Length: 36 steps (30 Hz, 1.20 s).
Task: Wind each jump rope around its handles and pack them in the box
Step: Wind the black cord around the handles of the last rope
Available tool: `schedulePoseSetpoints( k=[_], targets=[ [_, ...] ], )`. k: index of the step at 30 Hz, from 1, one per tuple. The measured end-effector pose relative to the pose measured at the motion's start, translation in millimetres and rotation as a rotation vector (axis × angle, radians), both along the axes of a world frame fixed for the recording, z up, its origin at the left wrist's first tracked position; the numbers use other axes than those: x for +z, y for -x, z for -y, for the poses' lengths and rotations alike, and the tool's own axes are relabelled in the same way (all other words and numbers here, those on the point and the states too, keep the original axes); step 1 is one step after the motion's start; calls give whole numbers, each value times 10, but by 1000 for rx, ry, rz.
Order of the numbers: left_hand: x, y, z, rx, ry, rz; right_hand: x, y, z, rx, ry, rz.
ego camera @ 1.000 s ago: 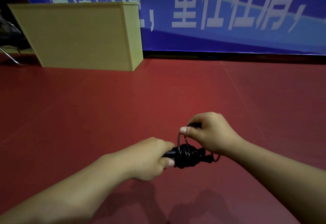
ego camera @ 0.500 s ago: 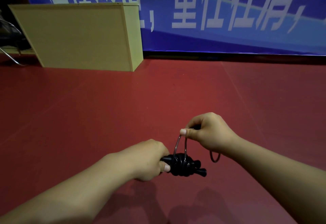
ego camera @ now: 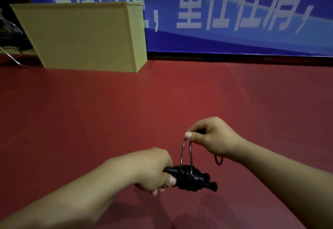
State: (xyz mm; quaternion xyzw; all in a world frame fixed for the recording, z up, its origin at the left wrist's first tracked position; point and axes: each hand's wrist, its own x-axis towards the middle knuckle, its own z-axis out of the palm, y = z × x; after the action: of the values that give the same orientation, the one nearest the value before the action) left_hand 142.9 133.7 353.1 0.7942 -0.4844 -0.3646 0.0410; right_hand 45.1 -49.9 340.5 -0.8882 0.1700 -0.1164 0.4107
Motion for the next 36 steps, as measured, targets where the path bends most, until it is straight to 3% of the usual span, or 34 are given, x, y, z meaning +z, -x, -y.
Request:
schedulePoseSetpoints(
  k=[5, 11, 17, 21, 25, 33, 36],
  targets=[
    [134, -12, -52, -72, 122, -234, -43, 15, 32, 51, -235, -92],
    [234, -116, -140, 70, 427, -609, -13, 14, 78, 118, -556, -10],
    [178, -124, -90, 320, 640, -738, 39, -18, -132, 87, -443, 13],
    [126, -167, -37, 519, 732, -650, 80, -66, -281, 96, -472, -16],
    [53, -230, -19, 556, 700, -456, 108, -62, -337, 139, -484, -62],
    [-57, -304, 14, 407, 519, 207, 126, -53, -363, 114, -515, -185],
    [-94, -332, 28, 417, 503, 308, 153, -56, -394, 91, -619, -206]
  ],
)
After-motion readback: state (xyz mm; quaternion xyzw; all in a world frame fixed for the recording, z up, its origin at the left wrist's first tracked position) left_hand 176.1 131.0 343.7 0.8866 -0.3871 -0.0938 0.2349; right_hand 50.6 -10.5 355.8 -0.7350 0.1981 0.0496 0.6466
